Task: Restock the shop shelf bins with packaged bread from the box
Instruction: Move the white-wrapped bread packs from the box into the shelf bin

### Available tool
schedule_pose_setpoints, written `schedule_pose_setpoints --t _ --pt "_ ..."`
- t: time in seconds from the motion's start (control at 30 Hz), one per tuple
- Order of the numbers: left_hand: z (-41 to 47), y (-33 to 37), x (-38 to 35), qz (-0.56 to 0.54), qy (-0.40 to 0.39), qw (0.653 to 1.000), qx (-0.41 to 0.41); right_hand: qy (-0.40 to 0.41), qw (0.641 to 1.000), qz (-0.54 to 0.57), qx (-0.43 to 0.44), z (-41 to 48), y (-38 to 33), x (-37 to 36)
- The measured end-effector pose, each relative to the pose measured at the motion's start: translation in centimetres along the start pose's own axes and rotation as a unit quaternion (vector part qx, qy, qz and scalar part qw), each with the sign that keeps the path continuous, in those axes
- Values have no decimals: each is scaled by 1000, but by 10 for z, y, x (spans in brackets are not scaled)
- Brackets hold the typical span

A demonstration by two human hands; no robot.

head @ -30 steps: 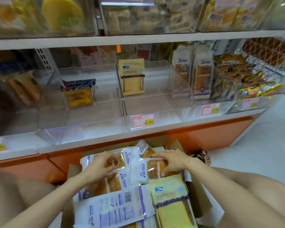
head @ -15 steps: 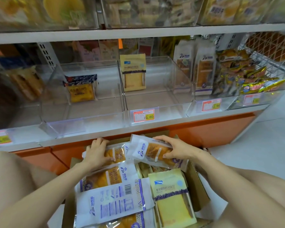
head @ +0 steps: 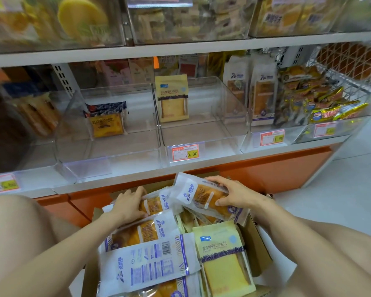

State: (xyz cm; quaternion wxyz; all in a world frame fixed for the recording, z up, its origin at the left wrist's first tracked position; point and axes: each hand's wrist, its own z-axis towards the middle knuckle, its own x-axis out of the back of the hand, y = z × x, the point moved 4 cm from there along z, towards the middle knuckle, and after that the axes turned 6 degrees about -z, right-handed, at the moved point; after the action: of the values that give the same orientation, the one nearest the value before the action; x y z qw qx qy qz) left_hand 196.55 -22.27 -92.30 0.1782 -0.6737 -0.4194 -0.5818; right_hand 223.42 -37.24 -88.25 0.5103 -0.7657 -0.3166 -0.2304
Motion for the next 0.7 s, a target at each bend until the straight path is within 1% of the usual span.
schedule_pose_setpoints --t 0.07,0.13,0.2,0.3,0.37,0.47,0.53,0.63,0.7 --pt "0 0 5 7 13 1000 5 4 1000 3 4 -2 0 1" --pt "-2 3 12 43 31 999 -5 8 1000 10 6 -3 0 2" --pt "-6 8 18 69 62 995 -36 13 1000 18 10 -5 -2 3" --pt "-13 11 26 56 122 987 -90 27 999 30 25 -9 -5 6" --pt "-19 17 32 53 139 983 -111 40 998 44 33 -11 -9 9" --pt "-29 32 49 -28 144 986 -83 65 993 86 40 -18 -15 17" --pt "-32 40 60 -92 145 982 -82 79 989 119 40 -24 -18 22" --pt "-32 51 72 -210 119 967 -79 108 982 151 43 -35 -21 31" --pt "-30 63 79 -256 97 959 -75 142 973 176 41 -46 -21 40"
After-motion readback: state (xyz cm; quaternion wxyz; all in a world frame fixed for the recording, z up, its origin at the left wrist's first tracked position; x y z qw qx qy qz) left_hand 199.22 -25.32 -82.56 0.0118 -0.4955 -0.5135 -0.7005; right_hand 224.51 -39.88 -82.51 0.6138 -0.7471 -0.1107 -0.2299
